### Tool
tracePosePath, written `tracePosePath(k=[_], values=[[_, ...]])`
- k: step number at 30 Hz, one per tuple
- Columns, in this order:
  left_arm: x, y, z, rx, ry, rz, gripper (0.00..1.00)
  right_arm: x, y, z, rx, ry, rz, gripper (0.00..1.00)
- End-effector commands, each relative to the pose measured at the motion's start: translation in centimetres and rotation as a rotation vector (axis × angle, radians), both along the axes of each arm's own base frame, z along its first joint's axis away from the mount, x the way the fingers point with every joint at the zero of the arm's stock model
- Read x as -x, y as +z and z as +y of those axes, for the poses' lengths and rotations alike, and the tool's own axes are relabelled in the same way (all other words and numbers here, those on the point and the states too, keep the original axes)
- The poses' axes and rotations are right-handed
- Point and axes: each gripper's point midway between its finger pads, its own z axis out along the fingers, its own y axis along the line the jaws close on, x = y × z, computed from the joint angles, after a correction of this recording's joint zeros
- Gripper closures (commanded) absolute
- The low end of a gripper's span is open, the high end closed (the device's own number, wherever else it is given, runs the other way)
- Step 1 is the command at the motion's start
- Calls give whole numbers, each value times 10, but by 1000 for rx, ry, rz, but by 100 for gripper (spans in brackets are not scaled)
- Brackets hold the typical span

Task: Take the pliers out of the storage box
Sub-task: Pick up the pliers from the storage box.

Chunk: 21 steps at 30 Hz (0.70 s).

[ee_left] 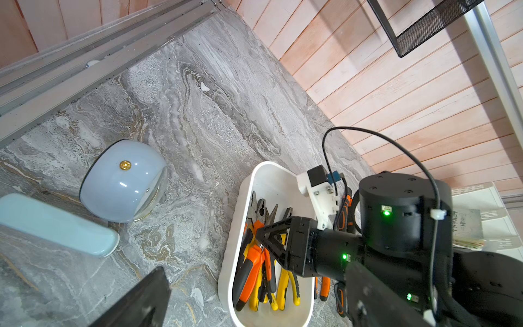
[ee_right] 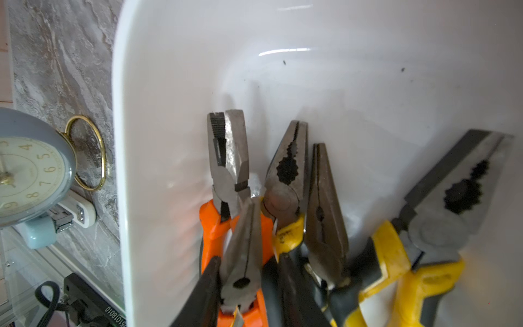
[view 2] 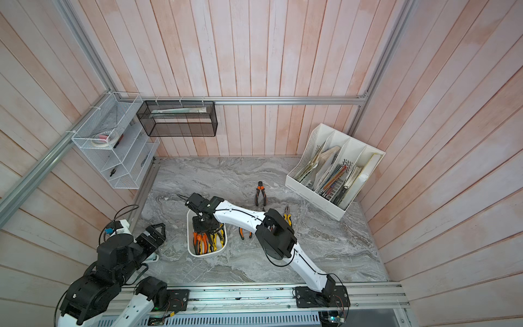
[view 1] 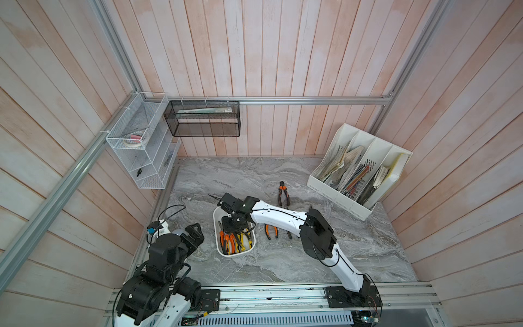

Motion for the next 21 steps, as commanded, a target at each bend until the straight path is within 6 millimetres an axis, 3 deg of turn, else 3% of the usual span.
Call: tracePosePath(k=[1, 7, 15, 21], values=[[1, -4, 5, -17, 19, 12, 0, 16, 13, 3, -27, 24, 7, 80], [1, -5, 5, -18, 21, 12, 0, 11, 36, 12, -97, 45, -49, 85], [2, -5, 5, -20, 21, 10, 0, 11, 42, 12, -112, 54, -76, 99], [1, -4, 5, -22, 20, 8, 0, 7, 53, 10, -119, 42, -109, 100]])
